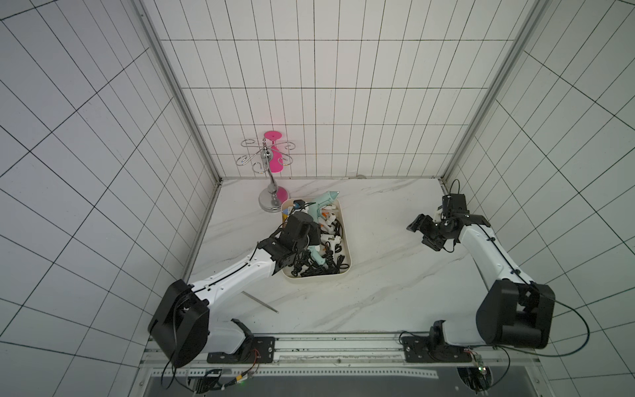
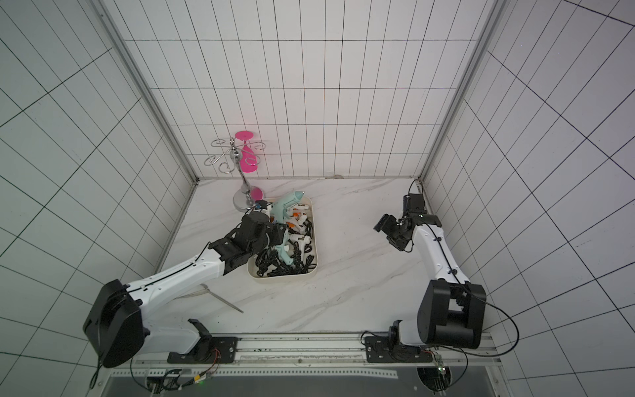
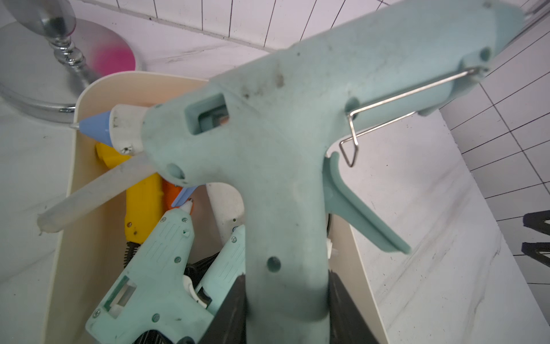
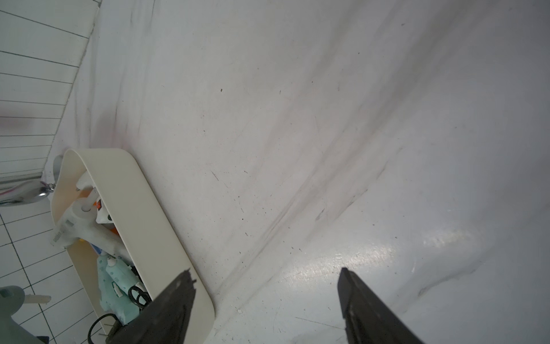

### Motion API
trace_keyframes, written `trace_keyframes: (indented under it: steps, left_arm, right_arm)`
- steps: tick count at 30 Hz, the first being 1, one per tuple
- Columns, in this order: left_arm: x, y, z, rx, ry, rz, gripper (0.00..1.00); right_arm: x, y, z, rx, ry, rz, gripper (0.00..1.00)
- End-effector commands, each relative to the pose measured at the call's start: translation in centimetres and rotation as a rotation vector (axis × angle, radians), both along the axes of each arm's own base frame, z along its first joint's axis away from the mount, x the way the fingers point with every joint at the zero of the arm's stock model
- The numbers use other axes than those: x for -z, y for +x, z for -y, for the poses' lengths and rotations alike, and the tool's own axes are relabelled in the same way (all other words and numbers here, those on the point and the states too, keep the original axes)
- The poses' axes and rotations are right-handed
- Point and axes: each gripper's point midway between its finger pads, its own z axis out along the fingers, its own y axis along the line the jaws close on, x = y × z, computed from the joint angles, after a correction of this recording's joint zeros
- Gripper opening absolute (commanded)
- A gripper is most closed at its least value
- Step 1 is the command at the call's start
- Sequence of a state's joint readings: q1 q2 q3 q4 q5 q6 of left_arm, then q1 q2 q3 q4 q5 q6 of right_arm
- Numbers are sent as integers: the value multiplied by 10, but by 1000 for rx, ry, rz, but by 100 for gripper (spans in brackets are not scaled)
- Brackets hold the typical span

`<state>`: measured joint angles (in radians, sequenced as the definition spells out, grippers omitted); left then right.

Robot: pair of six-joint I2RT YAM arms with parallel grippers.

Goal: Put the hot melt glue gun into the storage box
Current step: Place the hot melt adhesive gun in the storage box.

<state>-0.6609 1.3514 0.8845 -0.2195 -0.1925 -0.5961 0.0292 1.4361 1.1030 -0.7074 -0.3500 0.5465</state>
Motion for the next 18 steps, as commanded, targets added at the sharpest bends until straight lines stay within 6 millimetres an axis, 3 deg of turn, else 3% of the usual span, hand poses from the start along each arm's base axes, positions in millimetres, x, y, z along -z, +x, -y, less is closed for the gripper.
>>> trace_keyframes:
  steps: [1, 6, 9, 13, 18]
  left_arm:
    - [22, -2, -12, -87, 16, -20, 0]
    - [58, 0, -36, -169, 154, -33, 0]
    - [76, 4, -40, -171, 248, -66, 0]
    - [94, 3, -31, -125, 333, -127, 0]
    - [83, -10, 4, -41, 529, -55, 0]
  right_arm:
    - [-5, 11, -17, -76, -21, 35, 78]
    - [4, 12, -45, -166, -30, 21, 79]
    - [7, 14, -60, -219, -35, 23, 78]
    - [5, 20, -73, -256, -41, 45, 79]
    - [2, 31, -78, -260, -35, 67, 79]
